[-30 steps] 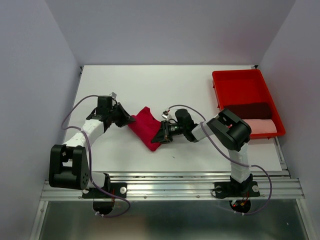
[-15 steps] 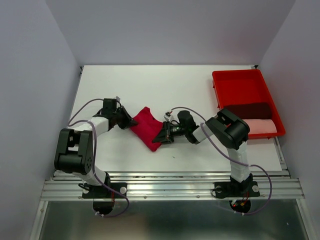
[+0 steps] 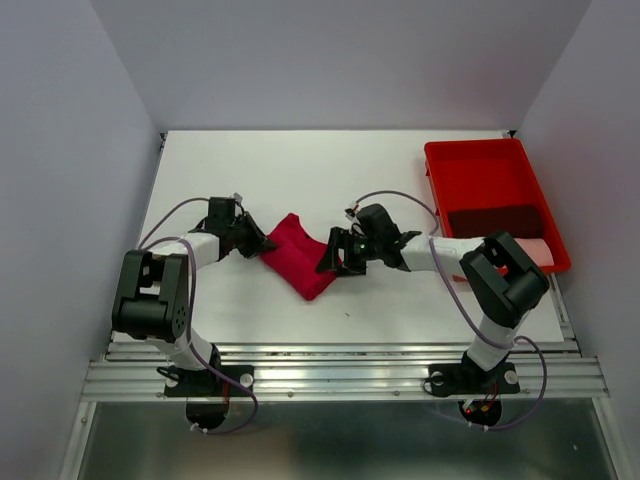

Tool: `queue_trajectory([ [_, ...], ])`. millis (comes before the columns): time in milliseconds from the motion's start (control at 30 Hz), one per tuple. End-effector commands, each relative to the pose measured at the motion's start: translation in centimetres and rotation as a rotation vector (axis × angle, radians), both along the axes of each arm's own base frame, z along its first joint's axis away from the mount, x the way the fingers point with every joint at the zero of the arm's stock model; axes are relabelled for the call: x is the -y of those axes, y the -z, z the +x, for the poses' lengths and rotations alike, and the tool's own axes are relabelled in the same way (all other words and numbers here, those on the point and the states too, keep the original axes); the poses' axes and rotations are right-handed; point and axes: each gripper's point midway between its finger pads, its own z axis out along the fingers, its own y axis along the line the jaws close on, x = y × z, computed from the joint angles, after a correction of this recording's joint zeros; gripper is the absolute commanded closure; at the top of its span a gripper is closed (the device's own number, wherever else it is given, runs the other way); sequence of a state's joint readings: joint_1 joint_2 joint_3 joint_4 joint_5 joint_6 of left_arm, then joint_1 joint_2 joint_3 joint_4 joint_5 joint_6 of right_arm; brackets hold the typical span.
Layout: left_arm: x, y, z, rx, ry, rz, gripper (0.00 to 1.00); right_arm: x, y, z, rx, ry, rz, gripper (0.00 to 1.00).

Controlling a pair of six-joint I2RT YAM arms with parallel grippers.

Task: Roll the t-shirts
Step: Roll the T-shirt to the center of the board.

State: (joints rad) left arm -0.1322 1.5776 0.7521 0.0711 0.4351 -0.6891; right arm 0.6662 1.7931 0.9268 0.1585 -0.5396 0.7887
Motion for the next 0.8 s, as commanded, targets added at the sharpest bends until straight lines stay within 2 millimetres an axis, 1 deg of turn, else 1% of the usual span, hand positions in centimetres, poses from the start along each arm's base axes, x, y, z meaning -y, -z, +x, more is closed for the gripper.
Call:
queue_trajectory([
  [0, 0.2, -0.1, 0.8, 0.024, 0.008, 0.010, 1.00, 4.9, 1.6, 0.3, 0.055, 0.071, -0.289, 0.23],
  [33, 0.3, -0.1, 0.8, 0.024, 0.011, 0.010, 1.00, 5.5, 0.8, 1.0, 0.095, 0.100, -0.315, 0.24],
  [133, 0.5, -0.3, 1.0, 0.029, 0.016, 0.007, 1.00, 5.6, -0.9, 1.7, 0.181, 0.128, -0.360, 0.32],
  [167, 0.6, -0.5, 1.2, 0.034, 0.020, 0.007, 1.00, 5.4, -1.8, 2.0, 0.213, 0.133, -0.362, 0.43],
  [200, 0.7, -0.5, 1.1, 0.032, 0.022, 0.007, 1.00, 4.9, -3.1, 2.5, 0.255, 0.131, -0.359, 0.50],
  [233, 0.9, -0.5, 1.1, 0.031, 0.025, 0.006, 1.00, 4.1, -3.7, 2.3, 0.284, 0.119, -0.360, 0.56],
  [267, 1.1, -0.5, 1.1, 0.031, 0.031, 0.006, 1.00, 4.0, -4.1, 2.6, 0.306, 0.126, -0.376, 0.62],
  [300, 1.3, -0.7, 1.2, 0.034, 0.032, 0.005, 1.00, 3.2, -5.0, 2.9, 0.333, 0.120, -0.367, 0.72],
  [367, 1.5, -0.6, 1.1, 0.031, 0.038, 0.008, 1.00, 2.1, -5.3, 2.5, 0.361, 0.086, -0.373, 0.79],
  [400, 1.6, -0.8, 1.3, 0.033, 0.037, 0.007, 1.00, 1.3, -5.6, 2.8, 0.373, 0.077, -0.368, 0.84],
  [433, 1.7, -0.8, 1.4, 0.033, 0.039, 0.008, 1.00, 0.5, -5.6, 2.3, 0.384, 0.051, -0.367, 0.86],
  [467, 1.9, -1.0, 1.4, 0.035, 0.044, 0.009, 1.00, 0.0, -5.7, 2.2, 0.386, 0.040, -0.365, 0.90],
  [533, 2.0, -0.9, 1.4, 0.031, 0.045, 0.013, 1.00, -1.1, -5.8, 2.1, 0.400, 0.017, -0.358, 0.92],
  [567, 2.1, -0.9, 1.4, 0.032, 0.048, 0.015, 1.00, -1.2, -5.8, 2.2, 0.401, 0.018, -0.359, 0.92],
  [633, 2.3, -0.9, 1.5, 0.030, 0.052, 0.017, 1.00, -2.2, -5.7, 1.5, 0.407, -0.005, -0.355, 0.93],
  [733, 2.3, -1.0, 1.5, 0.030, 0.055, 0.021, 1.00, -2.4, -5.3, 1.5, 0.392, -0.002, -0.355, 0.93],
  [767, 2.4, -0.9, 1.6, 0.030, 0.056, 0.022, 1.00, -2.2, -4.3, 1.5, 0.380, -0.003, -0.374, 0.93],
])
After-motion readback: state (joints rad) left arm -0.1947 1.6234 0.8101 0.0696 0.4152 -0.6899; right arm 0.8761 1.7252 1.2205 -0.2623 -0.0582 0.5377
